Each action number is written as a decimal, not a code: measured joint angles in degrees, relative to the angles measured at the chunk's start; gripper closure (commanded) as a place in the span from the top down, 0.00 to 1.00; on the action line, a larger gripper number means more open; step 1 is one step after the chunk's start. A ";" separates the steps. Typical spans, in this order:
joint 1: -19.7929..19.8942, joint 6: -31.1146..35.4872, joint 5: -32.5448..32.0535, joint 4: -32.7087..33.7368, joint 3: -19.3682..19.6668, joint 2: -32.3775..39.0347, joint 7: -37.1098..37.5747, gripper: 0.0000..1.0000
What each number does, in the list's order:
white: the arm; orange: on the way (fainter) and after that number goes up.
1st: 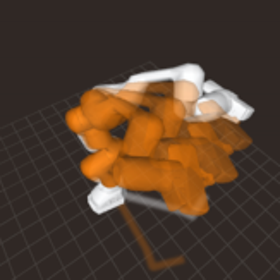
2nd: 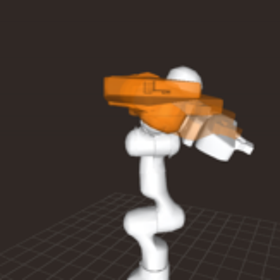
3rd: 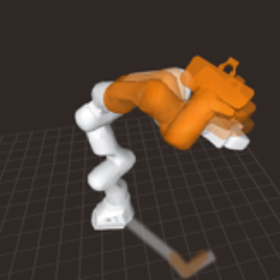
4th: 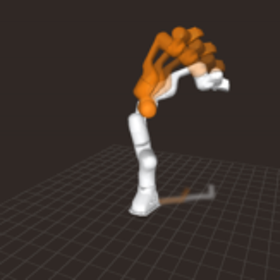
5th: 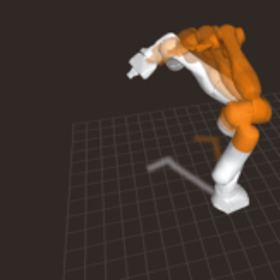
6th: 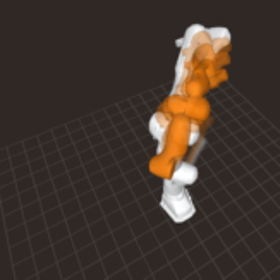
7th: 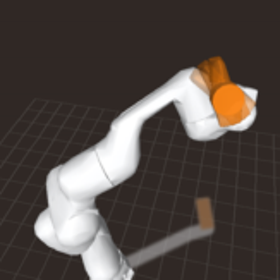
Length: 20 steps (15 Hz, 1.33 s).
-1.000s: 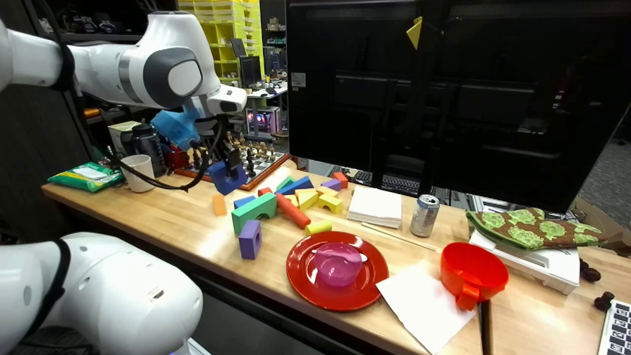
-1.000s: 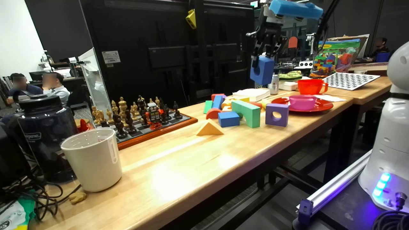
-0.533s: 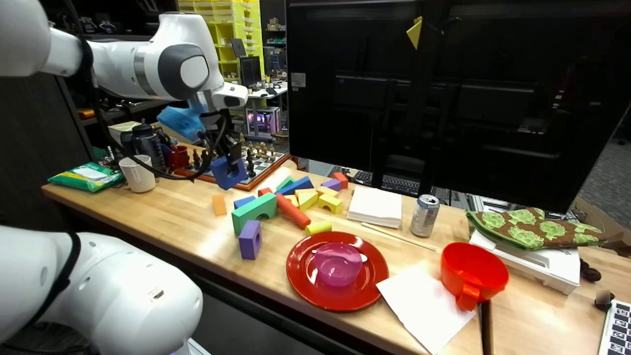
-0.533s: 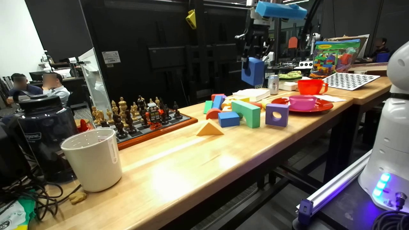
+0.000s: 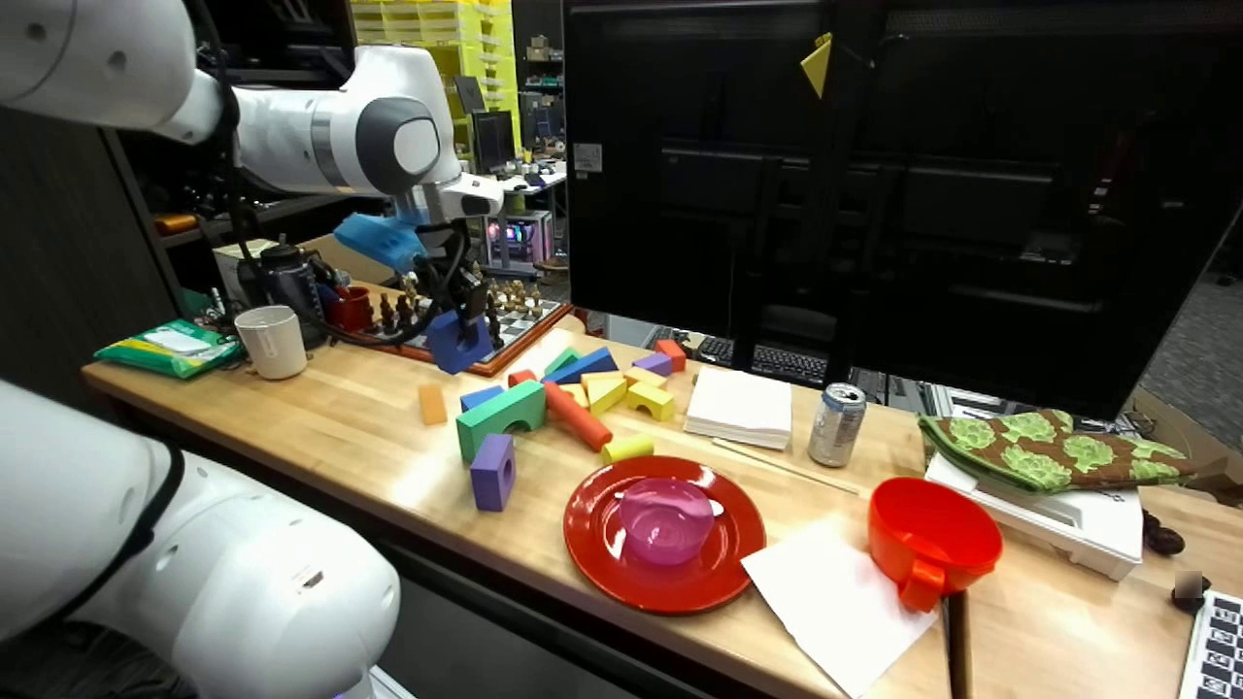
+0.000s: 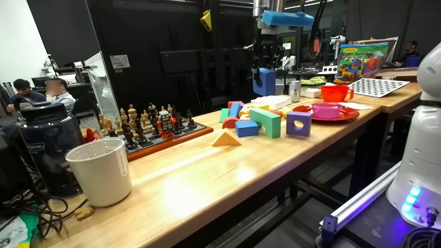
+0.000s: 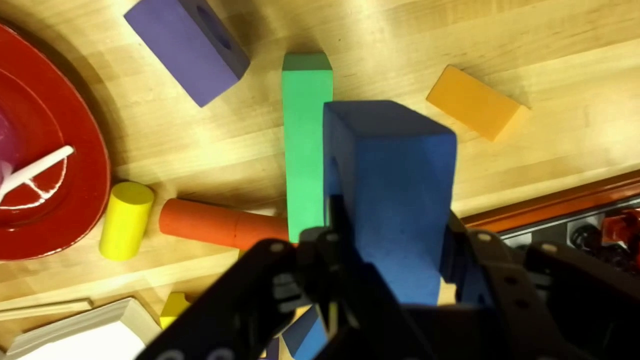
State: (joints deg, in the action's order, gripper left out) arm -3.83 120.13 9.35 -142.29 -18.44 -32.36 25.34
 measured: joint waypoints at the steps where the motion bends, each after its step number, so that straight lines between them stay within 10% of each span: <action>1: -0.02 0.02 -0.12 0.44 0.04 0.97 0.00 0.16; 20: -0.18 5.83 -0.28 2.07 4.97 12.67 -2.61 0.16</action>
State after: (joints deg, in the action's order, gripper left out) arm -4.01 125.95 9.08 -140.22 -13.47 -19.70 22.73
